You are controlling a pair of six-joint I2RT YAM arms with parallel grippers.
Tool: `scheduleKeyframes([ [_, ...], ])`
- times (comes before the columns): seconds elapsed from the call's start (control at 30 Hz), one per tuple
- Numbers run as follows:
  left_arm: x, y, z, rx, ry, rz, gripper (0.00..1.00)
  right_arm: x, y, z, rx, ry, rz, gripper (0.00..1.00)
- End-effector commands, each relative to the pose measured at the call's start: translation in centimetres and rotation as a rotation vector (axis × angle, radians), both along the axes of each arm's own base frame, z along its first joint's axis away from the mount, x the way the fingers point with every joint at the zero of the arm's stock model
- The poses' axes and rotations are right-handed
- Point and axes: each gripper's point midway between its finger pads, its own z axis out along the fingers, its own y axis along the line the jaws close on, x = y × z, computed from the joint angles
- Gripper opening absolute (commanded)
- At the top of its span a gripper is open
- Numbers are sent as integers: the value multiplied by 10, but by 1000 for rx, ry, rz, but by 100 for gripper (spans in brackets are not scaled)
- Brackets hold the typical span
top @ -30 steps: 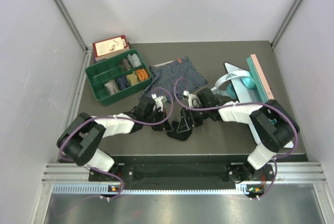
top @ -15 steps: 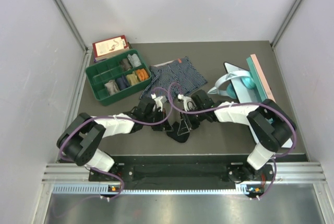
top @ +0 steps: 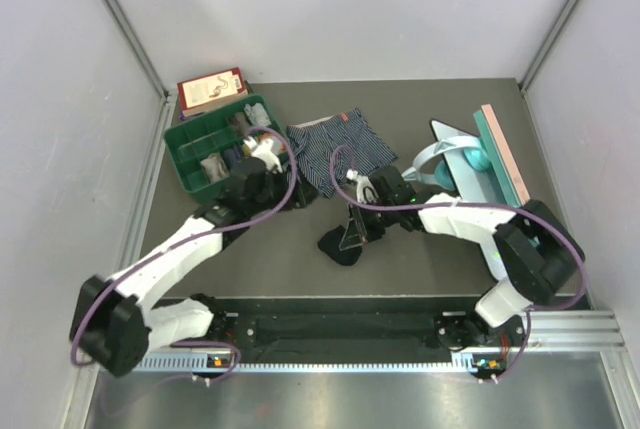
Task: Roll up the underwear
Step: Pick up the underwear from the center of the board.
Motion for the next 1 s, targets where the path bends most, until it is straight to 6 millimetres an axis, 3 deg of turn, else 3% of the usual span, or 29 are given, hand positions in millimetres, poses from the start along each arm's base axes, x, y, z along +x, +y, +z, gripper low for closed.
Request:
scheduleKeyframes([
  [0.0, 18, 32, 78, -63, -197, 140, 74, 40, 18, 87, 155, -167, -123, 0],
  [0.03, 19, 33, 87, -91, -221, 145, 73, 46, 20, 109, 206, -222, -143, 0],
  [0.2, 11, 29, 114, -226, -234, 147, 70, 57, 23, 165, 335, -318, -229, 0],
  [0.27, 6, 24, 116, -283, -221, 133, 70, 58, 24, 188, 410, -365, -246, 0],
  [0.3, 7, 21, 130, -332, -265, 120, 70, 58, 24, 194, 432, -358, -262, 0],
  [0.37, 2, 15, 131, -375, -251, 97, 70, 56, 24, 204, 470, -373, -272, 0],
  [0.5, -2, 10, 141, -445, -280, 64, 70, 54, 26, 213, 505, -359, -284, 0],
  [0.7, -13, 1, 142, -513, -275, 0, 69, 53, 27, 211, 516, -326, -306, 0],
  [0.77, -17, 3, 152, -551, -305, -5, 70, 55, 27, 208, 508, -319, -316, 0],
  [0.97, -25, 1, 150, -593, -304, -32, 73, 56, 28, 208, 517, -310, -322, 0],
])
